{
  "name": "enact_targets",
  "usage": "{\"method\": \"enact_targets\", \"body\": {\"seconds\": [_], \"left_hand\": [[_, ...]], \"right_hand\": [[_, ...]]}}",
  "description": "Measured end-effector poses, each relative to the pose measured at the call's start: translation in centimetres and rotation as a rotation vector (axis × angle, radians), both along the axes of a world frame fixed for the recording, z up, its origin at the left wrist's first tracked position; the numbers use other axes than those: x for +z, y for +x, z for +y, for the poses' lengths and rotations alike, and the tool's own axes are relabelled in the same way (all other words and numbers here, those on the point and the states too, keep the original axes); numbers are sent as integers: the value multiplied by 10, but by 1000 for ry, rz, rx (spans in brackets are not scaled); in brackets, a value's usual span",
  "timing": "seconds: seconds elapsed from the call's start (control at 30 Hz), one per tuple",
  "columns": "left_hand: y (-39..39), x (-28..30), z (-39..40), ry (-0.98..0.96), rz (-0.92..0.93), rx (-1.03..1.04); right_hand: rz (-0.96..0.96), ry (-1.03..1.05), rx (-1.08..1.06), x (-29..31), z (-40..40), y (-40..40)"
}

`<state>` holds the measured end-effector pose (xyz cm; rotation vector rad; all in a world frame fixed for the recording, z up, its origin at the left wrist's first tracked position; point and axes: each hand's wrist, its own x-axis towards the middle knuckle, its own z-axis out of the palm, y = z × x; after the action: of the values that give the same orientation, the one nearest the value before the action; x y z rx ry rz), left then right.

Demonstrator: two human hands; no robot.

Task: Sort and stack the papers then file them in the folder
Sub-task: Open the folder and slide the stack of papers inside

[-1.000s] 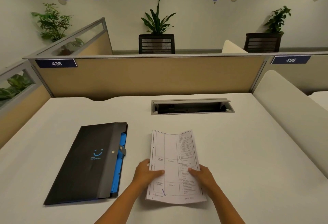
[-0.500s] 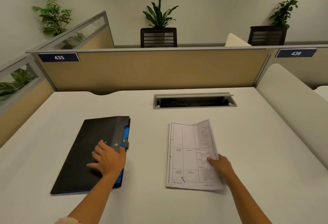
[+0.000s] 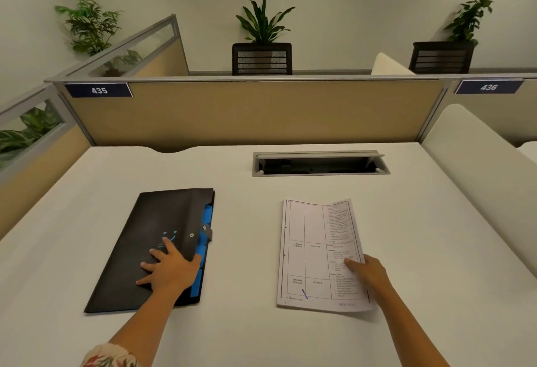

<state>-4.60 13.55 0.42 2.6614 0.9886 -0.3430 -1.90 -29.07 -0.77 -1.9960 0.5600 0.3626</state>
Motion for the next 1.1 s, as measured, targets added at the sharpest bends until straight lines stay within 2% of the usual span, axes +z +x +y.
{"method": "enact_targets", "body": {"seconds": [0.13, 0.33, 0.73, 0.8, 0.87, 0.93, 1.03, 1.1], "left_hand": [[6, 9, -1, 36, 59, -139], [4, 28, -10, 114, -13, -244], [0, 42, -35, -170, -135, -231], [-2, 44, -35, -211, -160, -240], [-3, 46, -33, -241, -197, -236], [-7, 49, -31, -270, -212, -224], [-13, 55, -27, -282, -201, -225], [-17, 60, -26, -271, -198, -246]], "right_hand": [[-4, -6, 11, 1, 0, -1], [-21, -88, 38, 5, -2, 1], [-12, -178, 57, 5, -6, 11], [-7, -282, 50, 13, -1, 9], [-109, -555, 47, 23, 11, 9], [-337, -697, 79, 40, 35, 9], [-671, -531, 282, 64, 87, 8], [-762, -400, 492, 73, 130, -1]]}}
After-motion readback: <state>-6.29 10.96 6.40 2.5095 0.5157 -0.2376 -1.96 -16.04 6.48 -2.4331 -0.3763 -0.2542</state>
